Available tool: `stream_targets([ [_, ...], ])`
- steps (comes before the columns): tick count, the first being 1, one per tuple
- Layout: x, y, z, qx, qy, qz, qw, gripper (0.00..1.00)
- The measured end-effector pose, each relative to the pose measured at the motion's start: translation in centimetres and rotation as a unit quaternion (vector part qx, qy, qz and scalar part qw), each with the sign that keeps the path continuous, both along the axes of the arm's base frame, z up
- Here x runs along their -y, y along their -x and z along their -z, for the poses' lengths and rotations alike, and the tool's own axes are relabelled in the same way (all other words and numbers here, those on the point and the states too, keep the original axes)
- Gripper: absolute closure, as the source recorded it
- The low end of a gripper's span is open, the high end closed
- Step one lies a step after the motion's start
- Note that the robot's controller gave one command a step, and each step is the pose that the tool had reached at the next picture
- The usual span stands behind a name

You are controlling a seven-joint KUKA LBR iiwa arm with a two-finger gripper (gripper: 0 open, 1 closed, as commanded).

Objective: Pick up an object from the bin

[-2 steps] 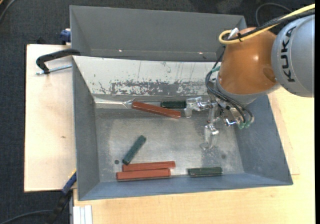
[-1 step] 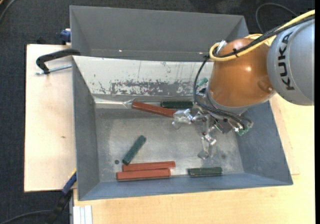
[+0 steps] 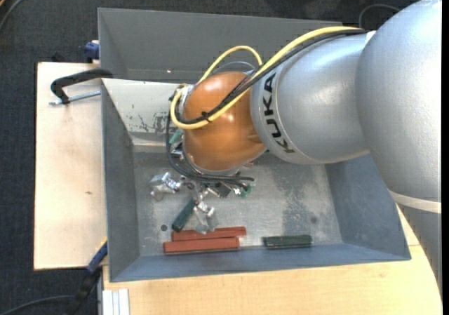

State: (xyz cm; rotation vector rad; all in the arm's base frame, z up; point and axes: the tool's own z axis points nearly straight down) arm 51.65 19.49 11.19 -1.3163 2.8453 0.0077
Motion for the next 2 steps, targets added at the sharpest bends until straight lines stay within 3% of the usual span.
stream_targets([
  [1,-0.60,0.69,2.71,-0.0005,0.003,-0.297,0.9548,0.00],
  [2,-0.59,0.64,2.65,0.0000,0.003,-0.296,0.9551,1.00],
])
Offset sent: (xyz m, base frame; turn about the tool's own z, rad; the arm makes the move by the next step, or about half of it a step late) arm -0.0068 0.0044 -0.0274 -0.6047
